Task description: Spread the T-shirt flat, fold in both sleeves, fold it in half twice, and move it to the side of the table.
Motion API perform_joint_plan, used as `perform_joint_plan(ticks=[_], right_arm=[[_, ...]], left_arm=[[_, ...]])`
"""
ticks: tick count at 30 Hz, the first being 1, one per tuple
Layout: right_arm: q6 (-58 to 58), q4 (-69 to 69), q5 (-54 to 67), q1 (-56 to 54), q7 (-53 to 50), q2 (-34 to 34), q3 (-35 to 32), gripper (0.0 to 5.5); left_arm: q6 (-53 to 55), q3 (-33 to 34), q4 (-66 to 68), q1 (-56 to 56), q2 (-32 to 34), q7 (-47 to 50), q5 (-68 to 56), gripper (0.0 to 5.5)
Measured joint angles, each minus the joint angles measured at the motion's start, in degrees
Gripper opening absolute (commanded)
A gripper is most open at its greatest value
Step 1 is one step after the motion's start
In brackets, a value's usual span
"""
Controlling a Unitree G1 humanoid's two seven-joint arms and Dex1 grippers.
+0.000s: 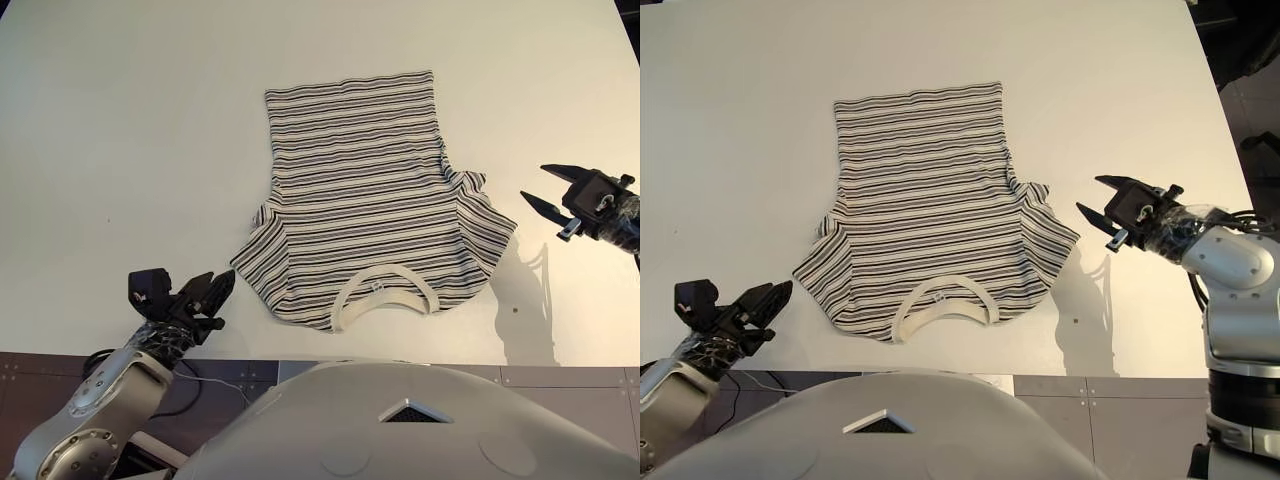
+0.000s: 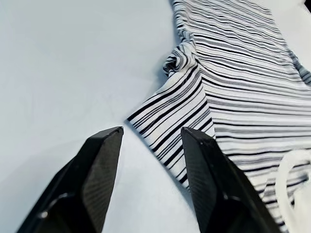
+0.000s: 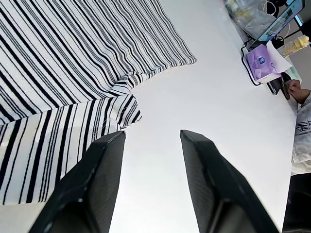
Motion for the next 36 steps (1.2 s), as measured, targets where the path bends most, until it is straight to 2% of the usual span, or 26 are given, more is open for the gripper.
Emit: perform_joint_plan(ticks=[5, 11, 17, 23, 35, 36], right_arm=[[-0.3, 1.1, -0.1, -2.2, -0.1, 0.0, 2.4, 2.08], [-1.4, 3.7, -0.4, -4.5, -0.1, 0.0, 4.6, 2.08], [-2.6, 6.0, -0.6, -7.6, -0.1, 0.2, 7.0, 2.08], [-3.2, 8.0, -0.6, -10.2, 0.0, 0.2, 9.0, 2.08], [-4.9, 9.5, -1.1, -11.7, -1.2, 0.3, 10.8, 2.08], [-4.9, 9.5, -1.1, -11.7, -1.4, 0.4, 10.8, 2.08]], left_arm=[[7.7, -0.9, 1.7, -5.9, -7.4, 3.5, -5.3, 2.20], [9.4, 0.1, 3.2, -5.4, -18.5, 7.3, -7.5, 2.20], [8.0, -1.5, 5.0, -6.3, -26.9, 4.7, 0.5, 2.20], [8.9, -1.5, 8.2, -11.1, -30.5, 2.3, 4.8, 2.20], [14.8, 0.1, 9.2, -13.8, -32.7, -0.3, 8.8, 0.11], [15.5, 0.1, 9.1, -14.3, -32.7, -0.3, 8.8, 0.11]])
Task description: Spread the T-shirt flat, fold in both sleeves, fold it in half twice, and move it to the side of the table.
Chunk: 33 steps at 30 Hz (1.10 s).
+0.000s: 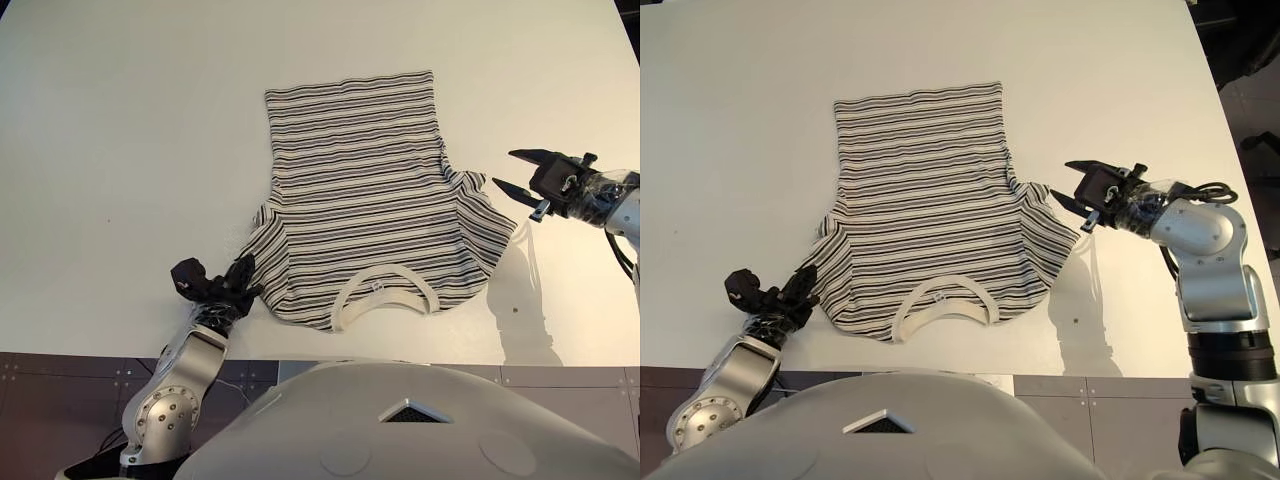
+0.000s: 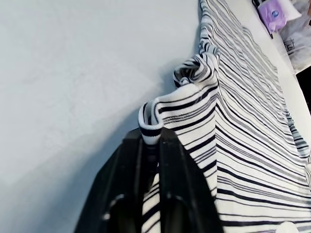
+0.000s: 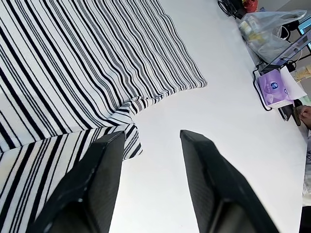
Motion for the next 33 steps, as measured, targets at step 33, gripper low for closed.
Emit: perform_joint_plan(ticks=[33], right_arm=[[0.1, -0.4, -3.3, 2.6, -2.9, 3.5, 3.0, 2.08]], left_arm=[[13.2, -24.1, -16.2, -26.9, 18.0, -29.1, 43.2, 0.64]])
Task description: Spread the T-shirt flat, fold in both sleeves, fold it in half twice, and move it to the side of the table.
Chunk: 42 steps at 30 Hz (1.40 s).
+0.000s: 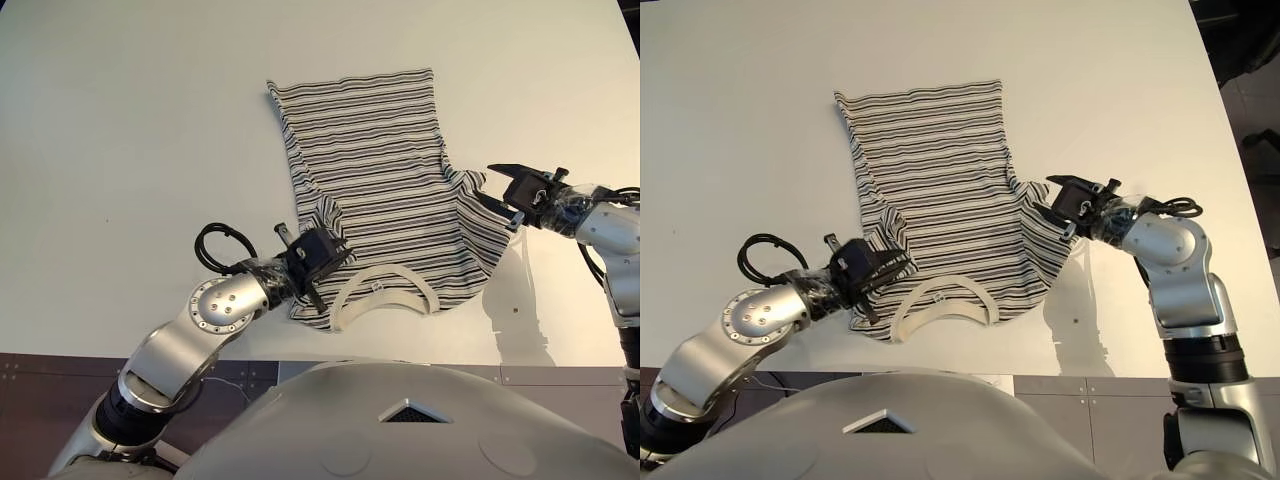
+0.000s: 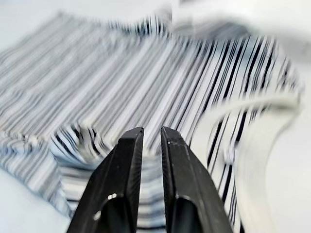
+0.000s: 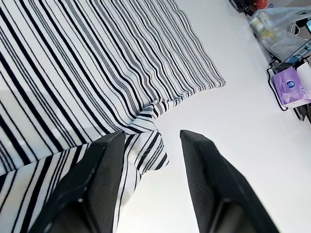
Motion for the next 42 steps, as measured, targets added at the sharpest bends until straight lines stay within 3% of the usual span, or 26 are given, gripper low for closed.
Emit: perform_joint_plan(ticks=[5, 10, 16, 20, 29, 37, 42], right_arm=[[5.6, -2.0, 7.0, 6.1, 1.0, 0.1, -6.6, 2.08], [26.7, -3.3, 24.7, 11.5, 3.0, 0.7, -20.0, 2.08], [55.4, -6.2, 40.2, 12.5, -1.7, 4.0, -23.9, 2.08], [65.3, -8.7, 45.0, 12.7, -8.3, 8.7, -28.2, 2.08], [70.3, -8.7, 47.6, 6.2, -23.7, 22.9, -36.3, 2.08], [70.3, -10.9, 48.8, 8.2, -24.9, 24.4, -34.4, 0.35], [67.5, -10.6, 48.4, 8.3, -26.0, 25.3, -33.8, 0.11]], left_arm=[[-5.6, 3.2, 0.9, 8.1, 6.0, -2.5, 5.3, 0.64], [-20.1, 2.4, 2.6, 23.5, 14.3, -3.2, 19.8, 0.64], [-28.8, -1.3, 7.2, 28.9, 13.3, -2.0, 29.0, 0.64], [-34.0, -0.5, 10.0, 29.8, 13.2, -1.8, 32.0, 0.64], [-43.8, 3.3, 14.7, 31.1, 15.1, -3.1, 35.0, 0.64], [-46.3, 5.1, 16.6, 31.1, 14.0, -3.7, 35.0, 0.66], [-46.2, 5.8, 16.7, 30.7, 13.0, -5.0, 35.4, 0.66]])
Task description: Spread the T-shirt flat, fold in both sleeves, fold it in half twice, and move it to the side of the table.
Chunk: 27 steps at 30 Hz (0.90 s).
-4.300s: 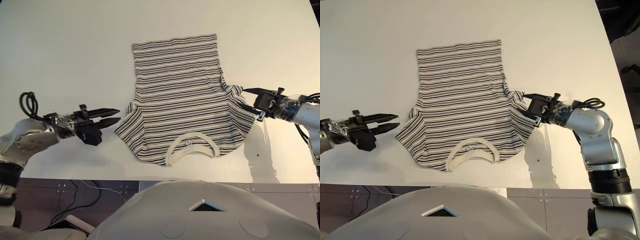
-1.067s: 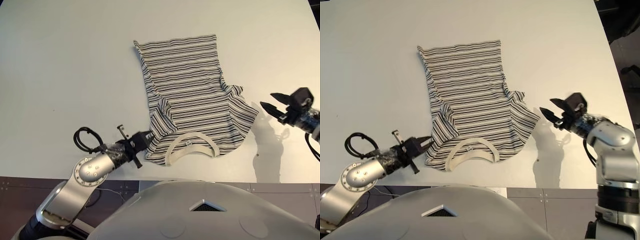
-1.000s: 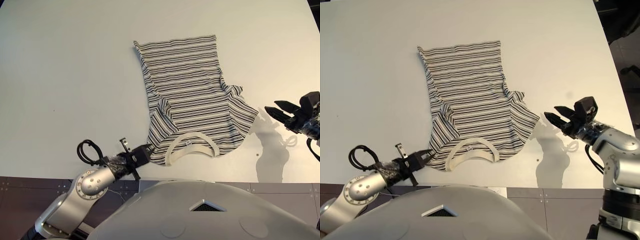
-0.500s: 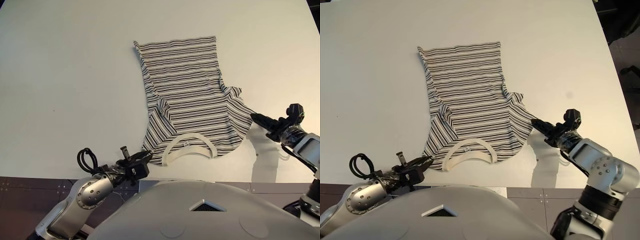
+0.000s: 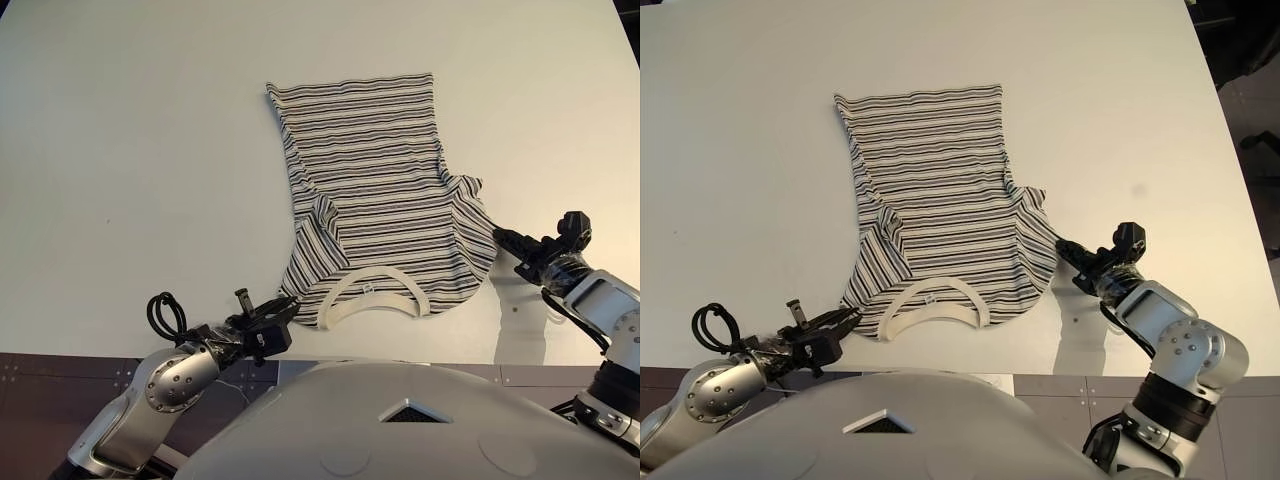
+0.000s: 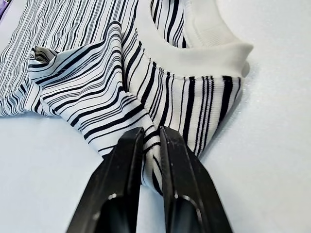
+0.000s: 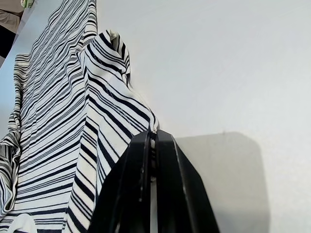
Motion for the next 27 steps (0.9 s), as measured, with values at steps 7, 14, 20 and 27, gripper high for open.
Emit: perform_joint_plan(ticks=[7, 14, 20, 27], right_arm=[[-5.1, -14.7, 1.1, 0.7, 2.4, -1.1, 6.3, 0.11], [-9.8, -21.9, -4.6, 5.7, 5.1, -5.7, 22.5, 0.11], [-14.7, -20.8, -11.3, 7.1, 4.0, -6.7, 30.1, 0.67], [-10.5, -21.6, 13.3, 5.4, 14.2, -9.9, 15.8, 0.92]], left_arm=[[0.4, 0.7, -0.3, -0.1, -0.9, -1.6, 0.2, 0.66], [1.4, 1.1, -1.4, -1.0, -1.2, -3.8, 0.6, 0.66], [1.8, 1.3, -1.4, -2.4, -1.7, -5.7, 0.8, 0.66], [-1.8, 5.9, -5.0, -2.0, -5.6, -4.3, -3.1, 0.66]])
